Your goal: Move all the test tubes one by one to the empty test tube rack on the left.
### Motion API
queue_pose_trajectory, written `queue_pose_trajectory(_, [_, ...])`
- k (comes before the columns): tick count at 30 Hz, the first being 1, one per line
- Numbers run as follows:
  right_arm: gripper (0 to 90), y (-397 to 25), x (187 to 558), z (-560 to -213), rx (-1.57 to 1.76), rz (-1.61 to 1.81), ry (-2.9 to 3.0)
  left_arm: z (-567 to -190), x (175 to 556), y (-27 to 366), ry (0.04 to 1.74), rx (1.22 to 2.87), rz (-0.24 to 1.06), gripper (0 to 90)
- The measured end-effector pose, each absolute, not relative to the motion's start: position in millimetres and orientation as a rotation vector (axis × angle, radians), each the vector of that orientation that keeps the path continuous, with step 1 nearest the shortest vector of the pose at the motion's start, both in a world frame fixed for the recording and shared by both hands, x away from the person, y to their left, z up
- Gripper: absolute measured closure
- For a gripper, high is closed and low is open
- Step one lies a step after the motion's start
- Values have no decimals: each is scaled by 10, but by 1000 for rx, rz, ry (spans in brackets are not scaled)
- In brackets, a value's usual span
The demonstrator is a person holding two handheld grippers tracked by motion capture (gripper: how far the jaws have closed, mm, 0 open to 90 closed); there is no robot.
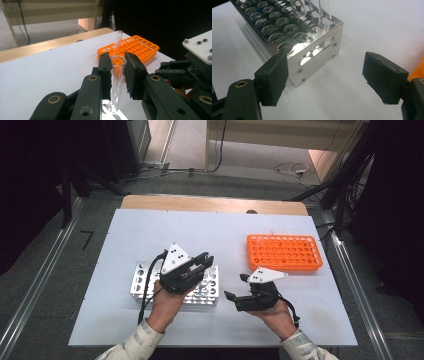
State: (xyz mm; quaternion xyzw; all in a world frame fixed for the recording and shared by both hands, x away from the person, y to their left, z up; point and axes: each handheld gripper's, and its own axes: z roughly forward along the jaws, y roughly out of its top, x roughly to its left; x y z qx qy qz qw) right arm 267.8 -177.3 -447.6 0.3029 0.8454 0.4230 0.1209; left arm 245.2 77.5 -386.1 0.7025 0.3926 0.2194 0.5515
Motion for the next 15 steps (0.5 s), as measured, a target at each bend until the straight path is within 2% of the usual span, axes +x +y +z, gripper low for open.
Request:
queue_pose_trajectory(7, [191,-1792,2696,-4482,894,1231,2466,-3843,2489,952,976,1642,576,755])
queue_pose_trajectory(15, [191,-1789,2699,-4483,899,1230,2466,-3890,2559,978,996,1652,651,755])
